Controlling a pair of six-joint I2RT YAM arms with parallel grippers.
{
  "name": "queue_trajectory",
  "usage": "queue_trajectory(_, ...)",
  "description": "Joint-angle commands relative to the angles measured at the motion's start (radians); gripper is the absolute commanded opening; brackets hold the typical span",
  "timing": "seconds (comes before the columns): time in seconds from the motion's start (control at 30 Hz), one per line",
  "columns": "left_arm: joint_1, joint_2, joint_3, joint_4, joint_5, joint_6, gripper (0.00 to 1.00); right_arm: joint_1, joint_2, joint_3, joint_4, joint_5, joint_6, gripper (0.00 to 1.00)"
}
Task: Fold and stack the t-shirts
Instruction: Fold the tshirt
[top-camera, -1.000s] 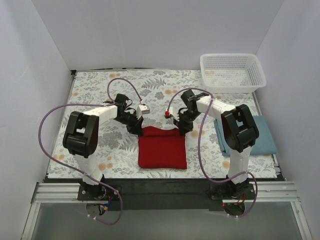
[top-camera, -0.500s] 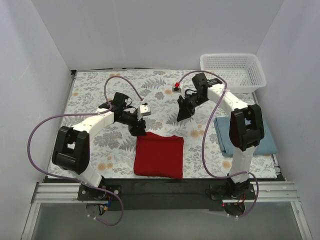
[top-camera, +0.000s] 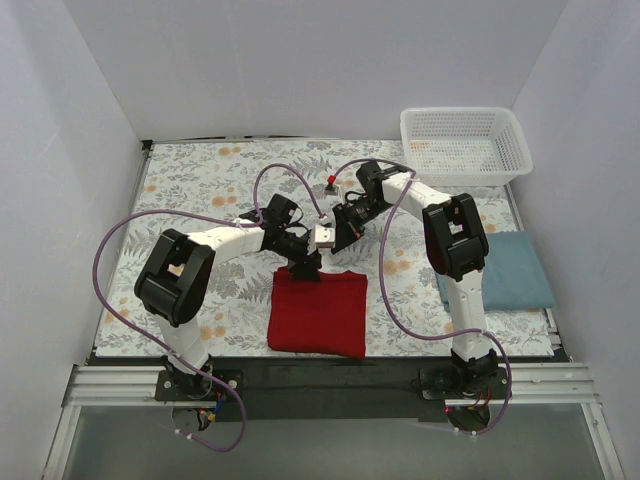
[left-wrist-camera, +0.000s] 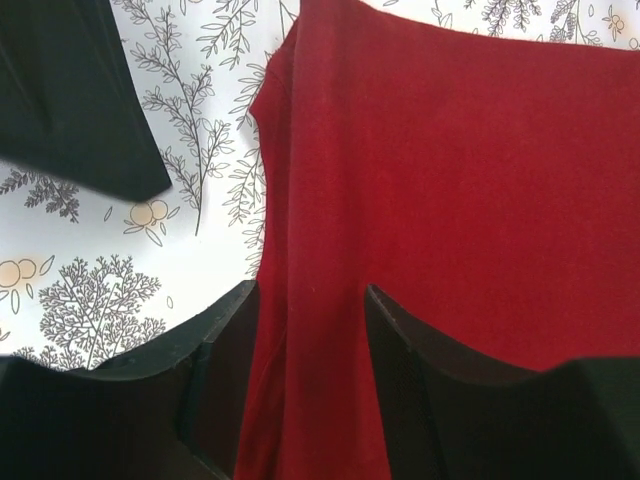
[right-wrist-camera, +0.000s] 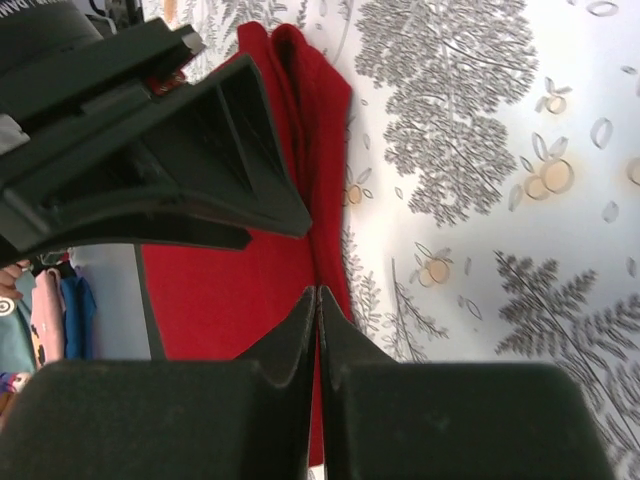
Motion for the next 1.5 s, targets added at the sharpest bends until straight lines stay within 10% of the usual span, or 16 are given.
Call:
queue_trajectory(0.0, -0.014, -0.016, -0.011, 0.026, -0.005, 0.035, 0.42, 0.013, -0.005, -0.005, -0.005, -0.046, -0.013, 0.04)
queue_trajectory(0.3, -0.037, -0.093, -0.053, 0.003, -0.018, 0.096, 0.01, 0.053, 0.004, -0.048, -0.011, -0.045, -0.052, 0.04)
queue_trajectory(1.47, -0.107, -0.324, -0.229, 0.356, -0.232, 0.107, 0.00, 0.136, 0.164, -0.085, -0.057, -0.019, -0.223, 0.01)
